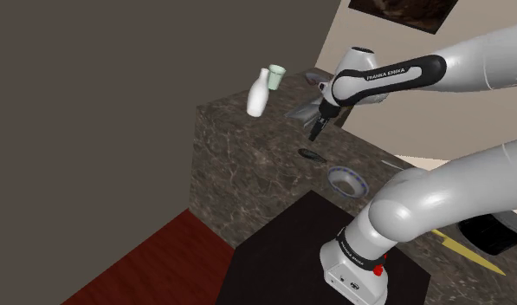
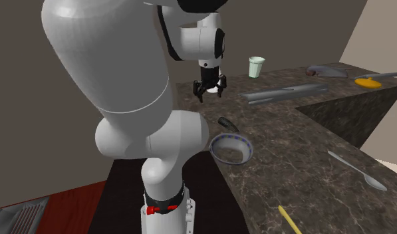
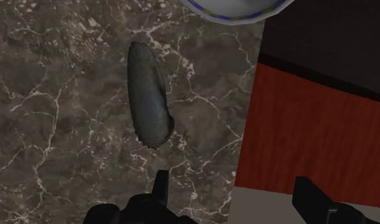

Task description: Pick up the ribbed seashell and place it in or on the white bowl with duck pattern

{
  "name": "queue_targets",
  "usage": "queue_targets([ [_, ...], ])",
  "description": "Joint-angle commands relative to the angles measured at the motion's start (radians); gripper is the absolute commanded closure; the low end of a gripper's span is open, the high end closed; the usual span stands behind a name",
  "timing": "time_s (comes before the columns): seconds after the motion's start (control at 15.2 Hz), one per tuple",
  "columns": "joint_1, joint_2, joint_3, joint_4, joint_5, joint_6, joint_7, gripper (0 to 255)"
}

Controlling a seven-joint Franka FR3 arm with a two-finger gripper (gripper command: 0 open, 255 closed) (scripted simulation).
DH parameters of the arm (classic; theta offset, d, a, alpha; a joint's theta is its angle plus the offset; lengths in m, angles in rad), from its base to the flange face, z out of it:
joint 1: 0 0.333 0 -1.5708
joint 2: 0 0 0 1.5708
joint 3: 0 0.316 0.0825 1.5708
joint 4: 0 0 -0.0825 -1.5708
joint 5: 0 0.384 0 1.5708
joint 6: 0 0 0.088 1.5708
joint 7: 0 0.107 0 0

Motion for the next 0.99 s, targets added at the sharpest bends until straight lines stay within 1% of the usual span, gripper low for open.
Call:
queue_targets([
  [0.0, 0.0, 0.062, -0.047, 0.0, -0.013, 0.062, -0.066, 0],
  [0.13, 0.01, 0.14, -0.094, 0.014, -0.007, 0.126, -0.133, 0],
  [0.26, 0.027, 0.226, -0.141, 0.034, 0.015, 0.189, -0.209, 0],
  [0.4, 0.047, 0.318, -0.187, 0.059, 0.061, 0.25, -0.299, 0],
  [0.53, 0.065, 0.418, -0.222, 0.089, 0.14, 0.308, -0.409, 0],
  [0.59, 0.067, 0.452, -0.229, 0.101, 0.173, 0.325, -0.449, 0],
  [0.92, 0.062, 0.545, -0.214, 0.099, 0.286, 0.402, -0.53, 0],
])
